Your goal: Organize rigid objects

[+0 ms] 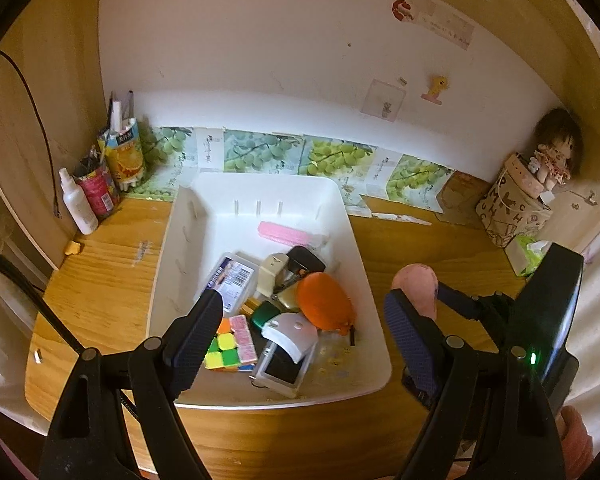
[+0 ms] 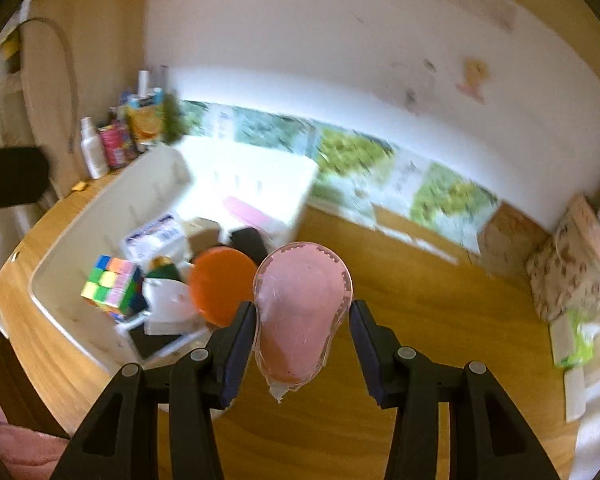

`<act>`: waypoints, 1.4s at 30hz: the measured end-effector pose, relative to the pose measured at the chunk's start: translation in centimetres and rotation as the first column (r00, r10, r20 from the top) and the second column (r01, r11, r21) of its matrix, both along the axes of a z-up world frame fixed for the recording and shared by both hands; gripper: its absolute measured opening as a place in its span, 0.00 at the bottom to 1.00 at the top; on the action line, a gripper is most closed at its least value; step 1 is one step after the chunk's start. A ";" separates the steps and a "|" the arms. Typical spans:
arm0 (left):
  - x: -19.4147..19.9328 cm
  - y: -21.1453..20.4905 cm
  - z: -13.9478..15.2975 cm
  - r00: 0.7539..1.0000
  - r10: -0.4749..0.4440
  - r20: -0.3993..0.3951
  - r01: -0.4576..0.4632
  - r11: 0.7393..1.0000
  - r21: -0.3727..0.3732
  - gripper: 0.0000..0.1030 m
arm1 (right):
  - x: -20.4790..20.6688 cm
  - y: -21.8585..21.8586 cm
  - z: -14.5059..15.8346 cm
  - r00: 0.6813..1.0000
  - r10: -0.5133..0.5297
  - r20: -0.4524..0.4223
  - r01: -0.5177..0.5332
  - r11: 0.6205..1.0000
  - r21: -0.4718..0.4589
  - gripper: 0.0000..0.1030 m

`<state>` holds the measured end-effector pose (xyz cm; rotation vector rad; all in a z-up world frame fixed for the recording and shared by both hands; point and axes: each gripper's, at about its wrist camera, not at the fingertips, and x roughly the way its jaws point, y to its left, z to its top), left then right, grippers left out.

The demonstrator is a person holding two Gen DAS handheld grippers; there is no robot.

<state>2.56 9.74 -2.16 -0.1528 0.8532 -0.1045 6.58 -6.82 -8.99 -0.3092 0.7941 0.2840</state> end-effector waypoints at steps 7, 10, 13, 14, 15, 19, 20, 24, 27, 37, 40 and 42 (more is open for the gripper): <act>-0.4 1.9 0.7 0.999 0.033 0.033 -0.033 0.999 0.008 0.82 | -1.2 3.4 0.0 0.993 0.112 0.023 -0.112 0.993 0.024 0.47; -0.6 2.7 0.9 0.998 0.047 0.048 -0.047 0.999 0.012 0.82 | -1.3 4.2 -0.1 0.991 0.134 0.016 -0.134 0.990 0.053 0.47; -0.7 3.4 1.0 0.996 0.055 0.063 -0.056 0.998 0.021 0.82 | -1.4 5.2 -0.3 0.989 0.150 0.020 -0.151 0.987 0.062 0.47; -0.7 3.5 1.1 0.996 0.058 0.067 -0.059 0.998 0.022 0.82 | -1.4 5.4 -0.3 0.988 0.153 0.019 -0.154 0.986 0.066 0.48; -0.8 3.6 1.1 0.996 0.058 0.072 -0.060 0.998 0.024 0.82 | -1.4 5.7 -0.3 0.987 0.160 0.016 -0.161 0.984 0.074 0.48; -0.9 4.0 1.2 0.994 0.059 0.092 -0.062 0.998 0.033 0.82 | -1.5 6.4 -0.3 0.985 0.170 0.025 -0.172 0.981 0.093 0.65; -0.9 4.1 1.3 0.994 0.058 0.093 -0.061 0.998 0.034 0.82 | -1.5 6.5 -0.3 0.985 0.170 0.033 -0.172 0.980 0.099 0.67; -1.0 3.8 1.2 0.995 0.047 0.093 -0.051 0.998 0.040 0.82 | -1.8 6.2 -0.4 0.989 0.147 0.025 -0.149 0.981 0.122 0.74; -1.1 3.3 0.9 0.996 0.037 0.086 -0.041 0.998 0.048 0.82 | -2.0 5.3 -0.5 0.993 0.114 0.011 -0.114 0.982 0.151 0.75; -1.9 -0.3 0.5 0.999 0.004 0.047 -0.009 0.996 0.094 0.82 | -3.7 -1.3 -0.1 0.986 -0.083 -0.142 0.115 0.965 0.236 0.79; -2.3 -1.4 0.6 0.999 -0.013 0.042 0.009 0.996 0.089 0.82 | -4.5 -3.7 0.7 0.963 -0.153 -0.222 0.204 0.952 0.230 0.80; -2.7 -2.1 0.7 0.999 -0.022 0.040 0.018 0.995 0.093 0.82 | -5.4 -5.3 1.6 0.945 -0.180 -0.274 0.252 0.933 0.257 0.82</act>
